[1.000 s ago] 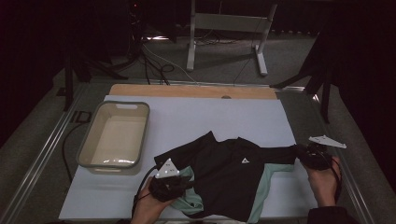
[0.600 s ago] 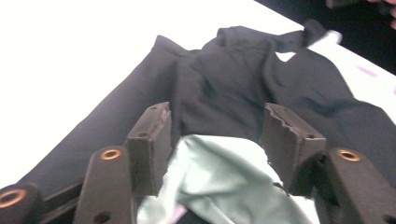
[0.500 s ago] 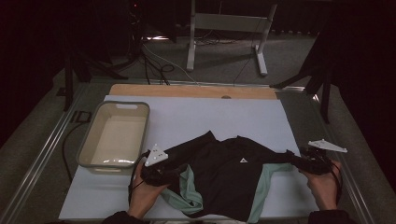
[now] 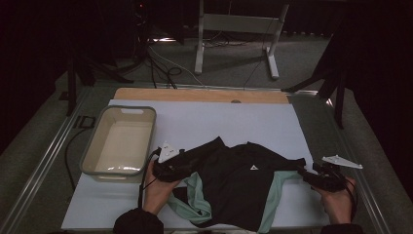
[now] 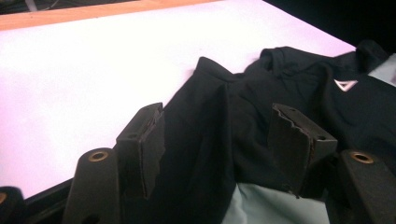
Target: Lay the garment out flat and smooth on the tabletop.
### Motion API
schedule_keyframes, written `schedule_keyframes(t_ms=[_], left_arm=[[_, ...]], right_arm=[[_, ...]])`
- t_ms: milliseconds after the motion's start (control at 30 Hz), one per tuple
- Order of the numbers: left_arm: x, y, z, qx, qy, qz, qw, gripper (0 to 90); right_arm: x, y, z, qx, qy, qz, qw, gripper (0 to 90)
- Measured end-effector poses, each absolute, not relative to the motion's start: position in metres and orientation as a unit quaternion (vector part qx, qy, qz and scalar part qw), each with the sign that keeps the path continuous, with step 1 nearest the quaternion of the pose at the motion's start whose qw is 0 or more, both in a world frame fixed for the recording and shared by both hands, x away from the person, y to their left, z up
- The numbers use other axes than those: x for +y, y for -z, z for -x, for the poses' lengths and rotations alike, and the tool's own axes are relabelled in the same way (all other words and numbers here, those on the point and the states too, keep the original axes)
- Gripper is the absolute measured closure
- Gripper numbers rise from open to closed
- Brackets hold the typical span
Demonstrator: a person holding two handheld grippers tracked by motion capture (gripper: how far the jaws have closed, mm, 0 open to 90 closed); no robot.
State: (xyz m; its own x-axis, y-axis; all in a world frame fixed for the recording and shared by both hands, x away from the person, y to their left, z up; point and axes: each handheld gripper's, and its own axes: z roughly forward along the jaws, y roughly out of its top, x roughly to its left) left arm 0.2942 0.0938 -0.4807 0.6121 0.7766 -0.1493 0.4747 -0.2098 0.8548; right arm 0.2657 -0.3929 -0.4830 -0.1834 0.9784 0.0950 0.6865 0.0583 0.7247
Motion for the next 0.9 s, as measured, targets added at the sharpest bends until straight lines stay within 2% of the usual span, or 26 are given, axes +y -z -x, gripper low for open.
schedule_keyframes(t_ms=[333, 567, 900], left_arm=[[0.082, 0.492, -0.323, 0.432, -0.170, -0.766, 0.445, 37.6], [0.074, 0.507, -0.341, 0.439, -0.156, -0.776, 0.426, 37.7], [0.072, 0.523, -0.354, 0.459, -0.148, -0.778, 0.403, 33.4]], right_arm=[[-0.392, 0.489, -0.264, 0.696, -0.327, -0.600, 0.219, 34.1], [-0.392, 0.490, -0.264, 0.698, -0.330, -0.597, 0.217, 33.3], [-0.392, 0.492, -0.264, 0.703, -0.334, -0.590, 0.213, 32.2]])
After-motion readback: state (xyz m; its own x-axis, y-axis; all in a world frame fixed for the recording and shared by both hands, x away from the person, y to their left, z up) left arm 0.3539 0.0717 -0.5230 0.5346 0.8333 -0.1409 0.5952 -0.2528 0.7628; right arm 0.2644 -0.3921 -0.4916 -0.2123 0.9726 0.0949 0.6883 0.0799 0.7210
